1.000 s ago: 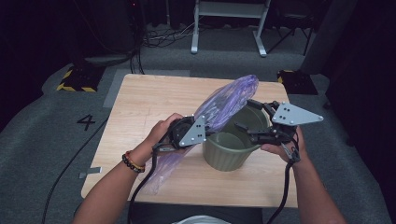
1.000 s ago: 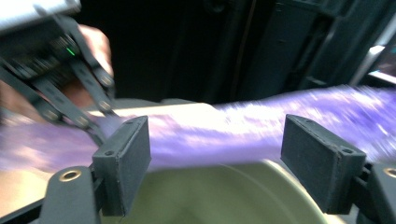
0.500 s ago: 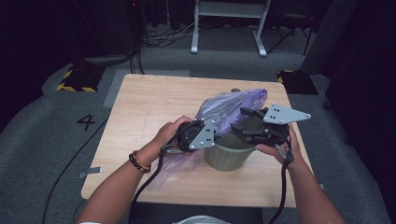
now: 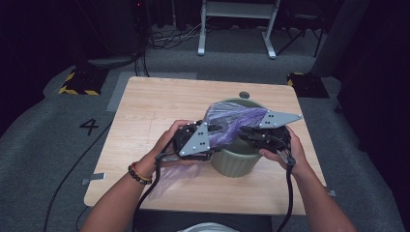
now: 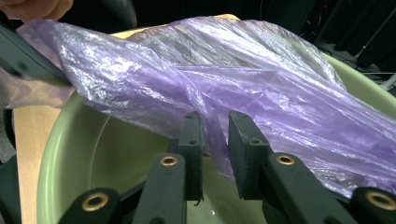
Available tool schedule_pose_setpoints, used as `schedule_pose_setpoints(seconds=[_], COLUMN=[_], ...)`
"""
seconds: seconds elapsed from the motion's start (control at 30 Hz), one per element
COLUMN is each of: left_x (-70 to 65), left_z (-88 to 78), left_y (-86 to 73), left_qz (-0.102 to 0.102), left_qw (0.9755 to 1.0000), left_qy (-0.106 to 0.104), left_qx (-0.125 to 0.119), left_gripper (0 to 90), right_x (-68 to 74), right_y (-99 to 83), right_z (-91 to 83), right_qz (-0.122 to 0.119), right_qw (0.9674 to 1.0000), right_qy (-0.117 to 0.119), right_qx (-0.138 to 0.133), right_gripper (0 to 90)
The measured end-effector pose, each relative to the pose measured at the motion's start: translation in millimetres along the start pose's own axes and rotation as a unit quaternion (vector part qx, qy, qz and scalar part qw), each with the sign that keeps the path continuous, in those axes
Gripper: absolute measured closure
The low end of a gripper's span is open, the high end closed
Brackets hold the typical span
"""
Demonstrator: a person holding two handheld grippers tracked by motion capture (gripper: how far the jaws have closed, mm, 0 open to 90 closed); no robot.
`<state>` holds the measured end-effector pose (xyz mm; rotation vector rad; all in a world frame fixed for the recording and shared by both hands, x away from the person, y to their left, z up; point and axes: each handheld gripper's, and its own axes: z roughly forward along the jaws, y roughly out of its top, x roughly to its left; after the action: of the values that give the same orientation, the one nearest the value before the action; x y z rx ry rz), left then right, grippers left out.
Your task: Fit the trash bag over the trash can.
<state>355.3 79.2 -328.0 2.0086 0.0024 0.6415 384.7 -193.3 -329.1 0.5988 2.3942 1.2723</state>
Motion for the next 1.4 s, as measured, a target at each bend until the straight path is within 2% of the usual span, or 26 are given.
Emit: schedule_pose_setpoints(seconds=[0.03, 0.1, 0.13, 0.2, 0.23, 0.3, 0.33, 0.43, 0.47, 0.53, 0.63, 0.7, 0.77, 0.8, 0.87, 0.93, 0.97, 1.03, 1.1, 1.2, 1.3, 1.4], left_x=[0.4, -0.2, -2.0, -4.8, -6.7, -10.8, -12.0, -13.4, -12.7, -12.0, -10.1, -9.1, -7.5, -6.4, -4.5, -3.5, -3.5, 0.0, 2.9, 4.5, 5.4, 5.0], left_z=[-4.3, -12.2, -18.3, -21.9, -22.4, -19.0, -14.4, -1.0, 2.4, 7.8, 10.0, 8.1, 5.4, 3.2, -0.4, -4.2, -4.2, -10.1, -13.3, -15.2, -16.9, -15.5], left_y=[-3.4, -10.5, -19.2, -31.1, -37.3, -48.6, -53.4, -64.8, -67.2, -69.3, -70.2, -70.2, -70.1, -70.1, -69.2, -67.3, -67.3, -64.6, -62.7, -59.4, -48.7, -39.3], left_qz=[-0.016, -0.042, -0.060, -0.080, -0.087, -0.088, -0.097, -0.123, -0.124, -0.115, -0.105, -0.095, -0.089, -0.092, -0.089, -0.085, -0.085, -0.084, -0.090, -0.091, -0.079, -0.059], left_qw=[0.9999, 0.9990, 0.9980, 0.9967, 0.9962, 0.9958, 0.9947, 0.9910, 0.9904, 0.9899, 0.9891, 0.9895, 0.9891, 0.9890, 0.9896, 0.9893, 0.9893, 0.9884, 0.9878, 0.9872, 0.9884, 0.9900], left_qy=[0.003, 0.014, 0.017, 0.010, 0.006, 0.001, -0.007, -0.014, -0.012, 0.010, 0.038, 0.054, 0.071, 0.075, 0.079, 0.091, 0.091, 0.107, 0.113, 0.122, 0.127, 0.126], left_qx=[-0.003, -0.011, -0.014, -0.007, 0.000, 0.023, 0.033, 0.053, 0.060, 0.082, 0.096, 0.095, 0.093, 0.088, 0.081, 0.076, 0.076, 0.068, 0.058, 0.048, 0.027, 0.023], left_gripper=[36.4, 23.4, 21.1, 15.7, 15.1, 15.4, 15.4, 16.2, 18.6, 30.9, 57.0, 70.5, 77.6, 80.7, 84.9, 86.5, 87.4, 87.7, 87.6, 87.1, 87.0, 85.8], right_x=[-0.2, -0.2, 0.1, 0.7, 0.7, 0.5, 0.5, 1.4, 2.1, 2.9, 4.3, 5.9, 6.7, 6.9, 5.5, 3.3, 1.8, -1.5, -6.1, -11.9, -11.8, -8.0], right_y=[-0.5, -1.8, -2.0, -2.4, -2.6, -3.0, -3.2, -3.2, -3.3, -3.5, -3.3, -2.7, -2.4, -2.1, -1.0, 0.6, 1.2, 2.2, 2.3, 0.0, -2.4, -1.4], right_z=[-0.3, -0.3, -0.4, -1.1, -1.3, -1.8, -1.9, -2.4, -2.8, -4.3, -9.7, -15.7, -23.7, -28.3, -38.2, -48.1, -52.4, -57.4, -55.6, -43.1, -31.9, -28.6], right_qz=[-0.001, -0.004, -0.004, -0.006, -0.007, -0.007, -0.009, -0.011, -0.011, -0.011, -0.014, -0.015, -0.015, -0.014, -0.011, -0.011, -0.013, -0.020, -0.013, -0.001, -0.002, -0.009], right_qw=[1.0000, 1.0000, 1.0000, 1.0000, 0.9999, 0.9999, 0.9998, 0.9997, 0.9997, 0.9995, 0.9990, 0.9987, 0.9983, 0.9981, 0.9975, 0.9969, 0.9966, 0.9963, 0.9972, 0.9991, 0.9998, 0.9997], right_qy=[0.000, 0.003, 0.004, 0.007, 0.008, 0.013, 0.016, 0.020, 0.020, 0.025, 0.033, 0.035, 0.034, 0.031, 0.025, 0.010, 0.000, -0.016, -0.019, -0.019, -0.001, 0.004], right_qx=[0.000, 0.001, 0.000, -0.002, -0.002, -0.004, -0.006, -0.008, -0.010, -0.016, -0.025, -0.033, -0.046, -0.051, -0.066, -0.078, -0.081, -0.082, -0.071, -0.037, -0.018, -0.024], right_gripper=[77.9, 78.9, 79.6, 81.8, 83.2, 86.1, 87.3, 88.7, 88.6, 87.2, 78.8, 68.4, 63.7, 59.7, 57.7, 56.7, 63.1, 65.6, 64.3, 64.2, 65.2, 59.2])
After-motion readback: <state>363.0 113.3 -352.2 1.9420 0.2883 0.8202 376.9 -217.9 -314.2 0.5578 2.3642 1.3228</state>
